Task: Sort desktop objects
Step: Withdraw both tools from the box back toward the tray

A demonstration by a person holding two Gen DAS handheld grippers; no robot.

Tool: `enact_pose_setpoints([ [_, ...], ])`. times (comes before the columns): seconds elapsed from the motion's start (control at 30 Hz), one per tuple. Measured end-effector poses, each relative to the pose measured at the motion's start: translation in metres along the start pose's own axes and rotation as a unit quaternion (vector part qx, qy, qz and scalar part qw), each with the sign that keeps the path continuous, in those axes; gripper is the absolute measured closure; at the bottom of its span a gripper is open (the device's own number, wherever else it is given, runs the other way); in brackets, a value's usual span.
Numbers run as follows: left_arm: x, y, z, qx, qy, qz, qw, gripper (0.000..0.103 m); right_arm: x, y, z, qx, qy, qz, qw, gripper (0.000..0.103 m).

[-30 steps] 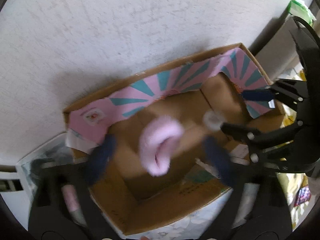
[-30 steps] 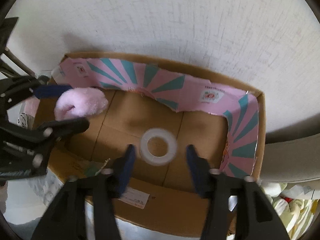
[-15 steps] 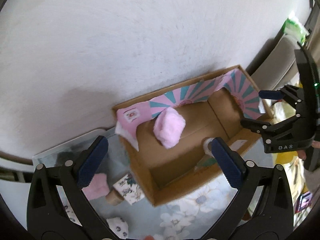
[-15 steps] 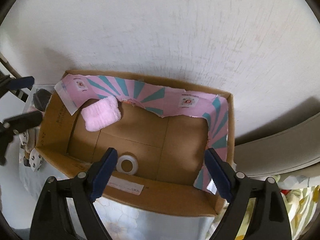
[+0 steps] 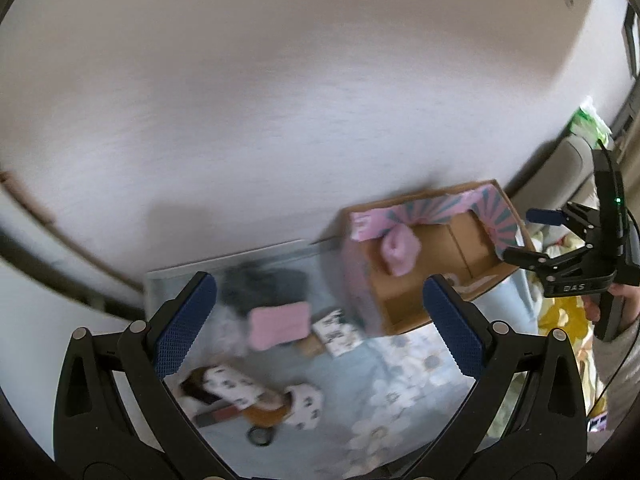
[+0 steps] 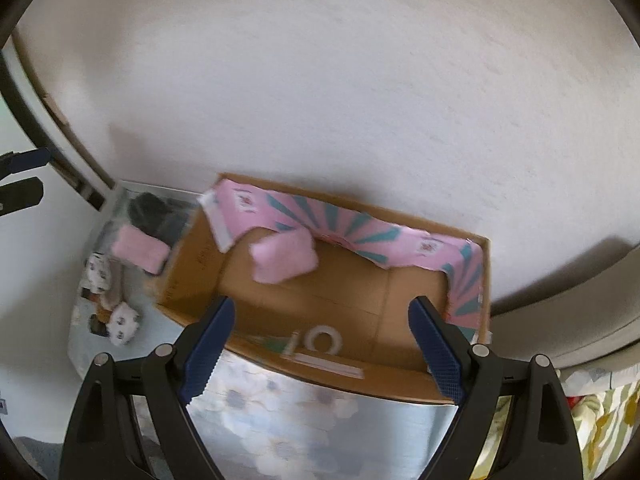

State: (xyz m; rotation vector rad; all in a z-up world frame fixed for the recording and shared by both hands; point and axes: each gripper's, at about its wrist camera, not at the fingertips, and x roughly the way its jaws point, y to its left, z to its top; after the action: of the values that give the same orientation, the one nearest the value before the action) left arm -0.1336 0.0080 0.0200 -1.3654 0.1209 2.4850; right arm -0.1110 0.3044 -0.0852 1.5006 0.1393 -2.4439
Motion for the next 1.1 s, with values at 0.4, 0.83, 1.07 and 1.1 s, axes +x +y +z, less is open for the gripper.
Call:
enact_pose_setpoints([
  [0.4,-0.029,0.062,-0.066,-0.041,-0.001,0.053,0.9977,0.000,-0.015,0.078,0.005,-0.058,-0.028,0.040,0.997,0.017],
  [0.83,-0.006,0.090,-0.158,-0.119,0.028,0.043,0.9916,0.000,0.017,0.154,-0.042,-0.124,-0.009,0.086,0.989,0.017],
  [1.07,0.035,0.083,-0.170,-0.170,0.045,0.033,0.9839,0.004,0.057,0.184,-0.084,-0.146,0.004,0.122,0.982,0.017],
  [1.1,0.041,0.085,-0.170,-0.178,0.046,0.033,0.9824,0.005,0.065,0.188,-0.090,-0.145,0.007,0.132,0.981,0.017],
])
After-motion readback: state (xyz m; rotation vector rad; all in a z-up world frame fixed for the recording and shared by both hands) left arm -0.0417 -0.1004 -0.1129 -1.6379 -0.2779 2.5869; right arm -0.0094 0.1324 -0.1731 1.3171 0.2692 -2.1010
